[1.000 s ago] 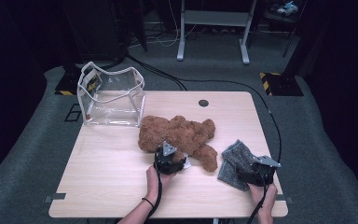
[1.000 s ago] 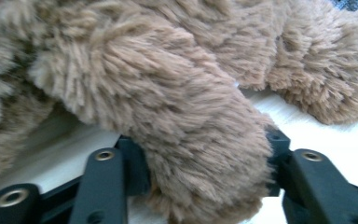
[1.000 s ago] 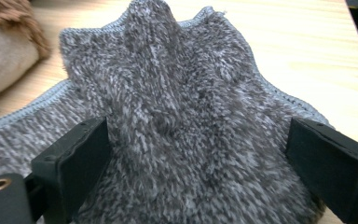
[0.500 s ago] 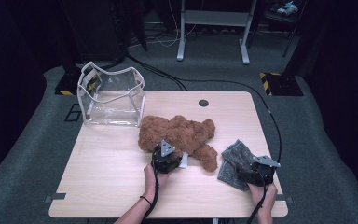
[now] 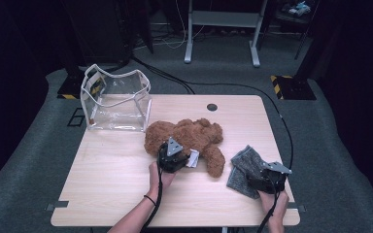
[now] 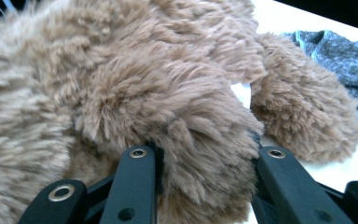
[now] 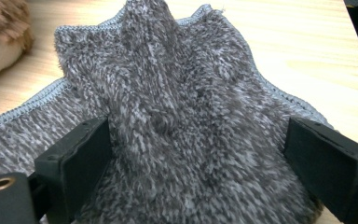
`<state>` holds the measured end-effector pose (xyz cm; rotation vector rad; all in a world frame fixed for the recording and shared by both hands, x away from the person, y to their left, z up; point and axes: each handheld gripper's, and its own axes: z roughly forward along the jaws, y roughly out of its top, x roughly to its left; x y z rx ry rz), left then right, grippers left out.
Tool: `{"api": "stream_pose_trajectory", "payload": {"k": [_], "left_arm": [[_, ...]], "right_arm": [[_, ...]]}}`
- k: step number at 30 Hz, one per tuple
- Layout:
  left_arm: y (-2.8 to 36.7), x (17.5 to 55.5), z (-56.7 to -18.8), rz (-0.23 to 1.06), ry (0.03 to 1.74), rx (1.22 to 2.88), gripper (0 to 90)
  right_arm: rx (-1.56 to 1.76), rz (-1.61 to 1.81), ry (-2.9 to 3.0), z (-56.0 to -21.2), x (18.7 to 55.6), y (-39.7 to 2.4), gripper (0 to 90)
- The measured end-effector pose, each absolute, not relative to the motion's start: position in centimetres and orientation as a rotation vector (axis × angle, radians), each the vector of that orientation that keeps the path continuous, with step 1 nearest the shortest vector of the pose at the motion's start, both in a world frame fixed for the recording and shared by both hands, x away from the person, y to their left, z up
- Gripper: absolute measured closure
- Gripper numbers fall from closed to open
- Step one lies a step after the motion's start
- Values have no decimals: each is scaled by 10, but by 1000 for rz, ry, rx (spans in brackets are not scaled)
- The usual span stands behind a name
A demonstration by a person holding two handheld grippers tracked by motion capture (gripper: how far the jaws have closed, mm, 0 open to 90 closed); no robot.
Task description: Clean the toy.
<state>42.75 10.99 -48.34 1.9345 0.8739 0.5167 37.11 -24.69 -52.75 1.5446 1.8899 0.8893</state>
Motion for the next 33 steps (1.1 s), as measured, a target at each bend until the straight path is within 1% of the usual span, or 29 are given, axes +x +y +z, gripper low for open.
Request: {"api": "stream_pose_trajectory", "payload": {"k": [5, 10, 21, 33], "left_arm": [[110, 434, -474, 518, 848, 1926, 699], [114, 441, -464, 483, 845, 1886, 701], [121, 449, -436, 460, 789, 1824, 710], [132, 447, -409, 345, 794, 1698, 712]], "right_arm": [[1543, 887, 1894, -528, 371, -247, 73], [1544, 885, 1895, -527, 371, -247, 73], [1548, 885, 1892, -528, 371, -247, 74], [1549, 885, 1891, -528, 372, -247, 74]]}}
